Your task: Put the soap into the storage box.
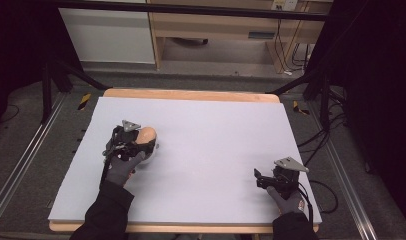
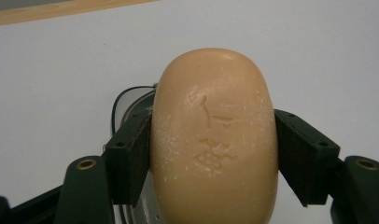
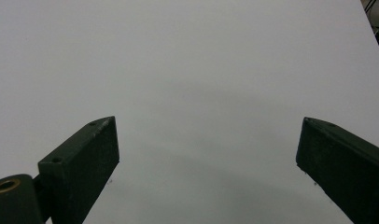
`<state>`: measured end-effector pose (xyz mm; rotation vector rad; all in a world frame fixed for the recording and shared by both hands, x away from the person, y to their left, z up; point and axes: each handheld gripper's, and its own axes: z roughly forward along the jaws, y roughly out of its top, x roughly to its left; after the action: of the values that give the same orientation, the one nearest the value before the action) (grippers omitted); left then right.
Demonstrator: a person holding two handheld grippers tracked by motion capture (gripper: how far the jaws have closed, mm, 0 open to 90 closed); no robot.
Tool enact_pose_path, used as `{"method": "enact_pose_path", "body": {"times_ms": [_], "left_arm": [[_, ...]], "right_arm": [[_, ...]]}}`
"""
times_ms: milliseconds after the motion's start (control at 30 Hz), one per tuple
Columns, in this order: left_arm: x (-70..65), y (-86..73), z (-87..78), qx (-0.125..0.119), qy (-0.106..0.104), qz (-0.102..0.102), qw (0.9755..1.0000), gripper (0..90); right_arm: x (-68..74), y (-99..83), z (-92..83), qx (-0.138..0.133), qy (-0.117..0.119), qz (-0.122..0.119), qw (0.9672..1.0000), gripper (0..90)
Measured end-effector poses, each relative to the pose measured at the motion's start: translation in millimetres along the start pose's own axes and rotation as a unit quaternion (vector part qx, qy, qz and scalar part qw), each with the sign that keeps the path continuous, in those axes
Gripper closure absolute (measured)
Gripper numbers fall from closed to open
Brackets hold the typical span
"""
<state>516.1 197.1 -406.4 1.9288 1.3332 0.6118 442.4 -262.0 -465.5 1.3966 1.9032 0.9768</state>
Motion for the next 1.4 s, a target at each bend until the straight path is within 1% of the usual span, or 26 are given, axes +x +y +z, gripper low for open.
{"method": "enact_pose_path", "body": {"times_ms": [500, 800, 1100, 1333, 1400], "left_arm": [[4.7, -4.7, 7.1, 0.010, 0.004, -0.004, 0.9999, 32.1], [9.4, -10.4, 13.0, 0.018, 0.007, -0.011, 0.9998, 32.1], [10.2, -14.2, 17.9, 0.026, 0.010, -0.011, 0.9996, 32.1], [9.8, -15.0, 17.9, 0.024, 0.011, -0.009, 0.9996, 32.1], [9.2, -15.3, 18.3, 0.024, 0.011, -0.011, 0.9996, 32.0]], "right_arm": [[0.0, 0.0, -0.1, 0.000, 0.000, 0.000, 1.0000, 6.2], [0.0, -0.1, 0.0, 0.000, 0.000, 0.000, 1.0000, 6.1], [0.1, -0.3, 0.2, 0.001, 0.000, 0.000, 1.0000, 6.1], [0.2, -0.4, 0.5, 0.002, -0.001, 0.000, 1.0000, 6.1], [0.4, -0.4, 0.3, 0.001, 0.000, 0.002, 1.0000, 6.1]]}}
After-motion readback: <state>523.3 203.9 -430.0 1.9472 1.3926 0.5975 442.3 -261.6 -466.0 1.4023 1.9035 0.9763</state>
